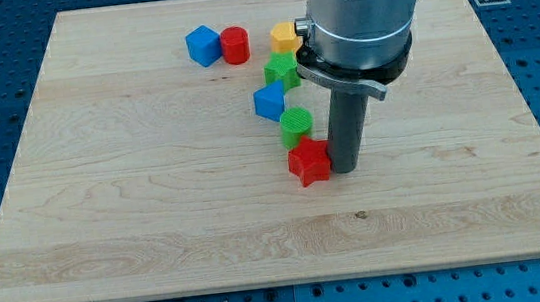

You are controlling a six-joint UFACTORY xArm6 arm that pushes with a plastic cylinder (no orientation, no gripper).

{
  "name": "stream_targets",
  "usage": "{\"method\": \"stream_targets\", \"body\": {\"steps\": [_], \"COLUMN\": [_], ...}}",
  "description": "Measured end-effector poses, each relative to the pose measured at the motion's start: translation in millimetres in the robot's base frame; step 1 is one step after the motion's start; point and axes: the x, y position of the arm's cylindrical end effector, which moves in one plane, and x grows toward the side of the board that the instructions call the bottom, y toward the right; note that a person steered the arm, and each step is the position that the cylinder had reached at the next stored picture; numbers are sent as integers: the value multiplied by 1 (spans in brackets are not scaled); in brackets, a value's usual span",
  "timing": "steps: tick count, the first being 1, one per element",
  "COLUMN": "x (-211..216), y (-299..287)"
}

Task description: Push the yellow heart into the yellow hexagon

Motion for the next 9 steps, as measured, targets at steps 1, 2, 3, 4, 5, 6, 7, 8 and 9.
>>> {"method": "stream_targets", "body": {"steps": [1,2,3,4,5,6,7,8,9], "x": [-30,-83,-141,-165,-160,-145,-141,-141,-141], "y": [40,53,47,35,34,18,-1,-19,-35]}}
